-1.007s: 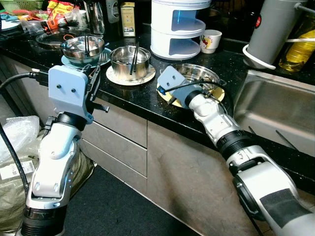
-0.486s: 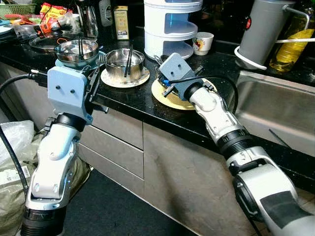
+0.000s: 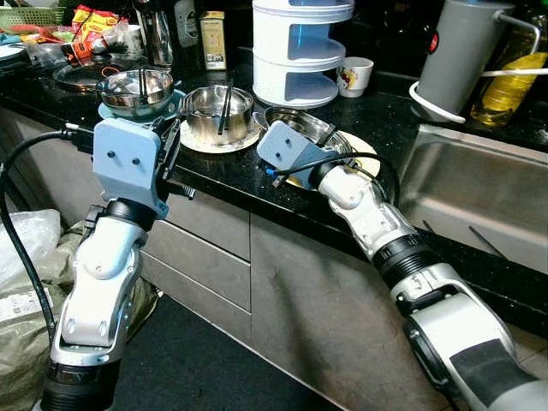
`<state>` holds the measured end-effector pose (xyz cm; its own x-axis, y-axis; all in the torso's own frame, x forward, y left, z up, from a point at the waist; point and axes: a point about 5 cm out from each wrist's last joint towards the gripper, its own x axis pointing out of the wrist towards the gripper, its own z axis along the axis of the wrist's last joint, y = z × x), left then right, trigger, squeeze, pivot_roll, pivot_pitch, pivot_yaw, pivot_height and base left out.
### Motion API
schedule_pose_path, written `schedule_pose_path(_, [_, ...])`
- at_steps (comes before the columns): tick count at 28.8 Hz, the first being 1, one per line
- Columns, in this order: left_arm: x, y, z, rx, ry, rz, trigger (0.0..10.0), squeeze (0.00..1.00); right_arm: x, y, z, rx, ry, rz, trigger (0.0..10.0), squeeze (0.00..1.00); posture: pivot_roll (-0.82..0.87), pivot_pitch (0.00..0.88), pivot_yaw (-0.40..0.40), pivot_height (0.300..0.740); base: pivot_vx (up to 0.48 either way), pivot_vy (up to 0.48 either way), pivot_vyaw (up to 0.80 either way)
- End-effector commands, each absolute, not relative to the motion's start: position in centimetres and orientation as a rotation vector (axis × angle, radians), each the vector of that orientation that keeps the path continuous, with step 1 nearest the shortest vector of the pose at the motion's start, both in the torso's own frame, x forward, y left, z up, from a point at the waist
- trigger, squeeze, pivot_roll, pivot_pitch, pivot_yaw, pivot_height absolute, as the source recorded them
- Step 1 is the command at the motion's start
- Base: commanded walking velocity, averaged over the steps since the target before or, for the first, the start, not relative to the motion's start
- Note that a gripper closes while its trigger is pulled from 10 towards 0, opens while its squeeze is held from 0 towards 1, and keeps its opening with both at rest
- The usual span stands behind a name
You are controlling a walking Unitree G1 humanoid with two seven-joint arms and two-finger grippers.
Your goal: Kitchen organization
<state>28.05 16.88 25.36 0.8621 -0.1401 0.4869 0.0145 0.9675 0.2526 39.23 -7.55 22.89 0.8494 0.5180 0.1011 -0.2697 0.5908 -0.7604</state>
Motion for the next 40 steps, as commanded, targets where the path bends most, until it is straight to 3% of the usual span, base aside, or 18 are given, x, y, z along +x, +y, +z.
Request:
schedule_pose_path(1, [27.9, 17.1, 25.4, 0.247, -0.53, -0.076, 10.0, 0.0, 39.4, -8.2, 21.0, -0.791, -0.235, 0.451, 10.0, 1.0, 0.08, 0.0, -0.03, 0.74, 0.0, 0.0, 0.0])
schedule_pose_path(5, [28.0, 17.1, 25.3, 0.247, -0.529, -0.075, 10.0, 0.0, 39.4, -8.2, 21.2, -0.77, -0.235, 0.436, 10.0, 1.0, 0.08, 0.0, -0.032, 0.74, 0.0, 0.0, 0.0])
schedule_pose_path(6, [28.0, 17.1, 25.3, 0.246, -0.528, -0.075, 10.0, 0.0, 39.5, -8.2, 21.2, -0.771, -0.234, 0.435, 10.0, 0.73, 0.08, 0.0, -0.032, 0.74, 0.0, 0.0, 0.0])
schedule_pose_path(7, [28.0, 17.1, 25.3, 0.246, -0.528, -0.075, 10.0, 0.0, 39.5, -8.2, 21.2, -0.769, -0.232, 0.434, 10.0, 0.2, 0.08, 0.0, -0.032, 0.74, 0.0, 0.0, 0.0])
schedule_pose_path(8, [28.0, 17.1, 25.3, 0.246, -0.528, -0.076, 10.0, 0.0, 39.5, -8.2, 21.2, -0.768, -0.23, 0.434, 10.0, 0.0, 0.08, 0.0, -0.032, 0.74, 0.0, 0.0, 0.0])
schedule_pose_path(14, [28.0, 17.0, 25.2, 0.245, -0.528, -0.076, 10.0, 0.0, 39.4, -8.0, 21.4, -0.731, -0.24, 0.435, 10.0, 0.0, 0.08, 0.0, -0.032, 0.74, 0.0, 0.0, 0.0])
schedule_pose_path(15, [28.0, 17.0, 25.2, 0.246, -0.528, -0.075, 10.0, 0.0, 39.4, -8.0, 21.7, -0.711, -0.252, 0.434, 2.4, 0.0, 0.08, 0.0, -0.033, 0.74, 0.0, 0.0, 0.0])
schedule_pose_path(16, [28.0, 17.0, 25.2, 0.246, -0.528, -0.075, 10.0, 0.0, 39.4, -8.0, 21.8, -0.697, -0.258, 0.434, 0.0, 0.0, 0.08, 0.0, -0.033, 0.74, 0.0, 0.0, 0.0])
schedule_pose_path(26, [28.0, 16.8, 25.3, 0.244, -0.53, -0.08, 10.0, 0.0, 38.9, -7.6, 22.3, -0.643, -0.288, 0.488, 0.1, 0.0, 0.08, 0.0, -0.031, 0.74, 0.0, 0.0, 0.0])
schedule_pose_path(27, [28.0, 16.7, 25.3, 0.243, -0.531, -0.082, 10.0, 0.0, 38.8, -7.4, 22.4, -0.626, -0.297, 0.511, 4.6, 0.0, 0.08, 0.0, -0.03, 0.74, 0.0, 0.0, 0.0])
schedule_pose_path(28, [28.0, 16.7, 25.3, 0.243, -0.532, -0.082, 10.0, 0.0, 38.6, -7.4, 22.5, -0.579, -0.297, 0.532, 10.0, 0.0, 0.08, 0.0, -0.03, 0.74, 0.0, 0.0, 0.0])
schedule_pose_path(29, [28.0, 16.7, 25.3, 0.243, -0.533, -0.083, 10.0, 0.0, 38.6, -7.4, 22.6, -0.546, -0.297, 0.545, 10.0, 0.0, 0.08, 0.0, -0.03, 0.74, 0.0, 0.0, 0.0])
schedule_pose_path(30, [28.0, 16.7, 25.4, 0.243, -0.534, -0.083, 10.0, 0.0, 38.4, -7.5, 22.8, -0.496, -0.3, 0.564, 10.0, 0.06, 0.08, 0.0, -0.029, 0.74, 0.0, 0.0, 0.0])
schedule_pose_path(31, [28.0, 16.7, 25.4, 0.242, -0.535, -0.084, 10.0, 0.0, 38.1, -7.6, 23.1, -0.38, -0.304, 0.608, 10.0, 1.0, 0.08, 0.0, -0.029, 0.74, 0.0, 0.0, 0.0])
schedule_pose_path(34, [28.0, 16.6, 25.4, 0.24, -0.535, -0.089, 10.0, 0.0, 37.7, -8.1, 23.7, -0.297, -0.319, 0.649, 10.0, 1.0, 0.08, 0.0, -0.028, 0.74, 0.0, 0.0, 0.0])
schedule_pose_path(40, [28.0, 16.1, 25.2, 0.23, -0.53, -0.104, 10.0, 0.0, 37.0, -10.3, 23.6, -0.352, -0.34, 0.618, 10.0, 1.0, 0.08, 0.0, -0.026, 0.74, 0.0, 0.0, 0.0])
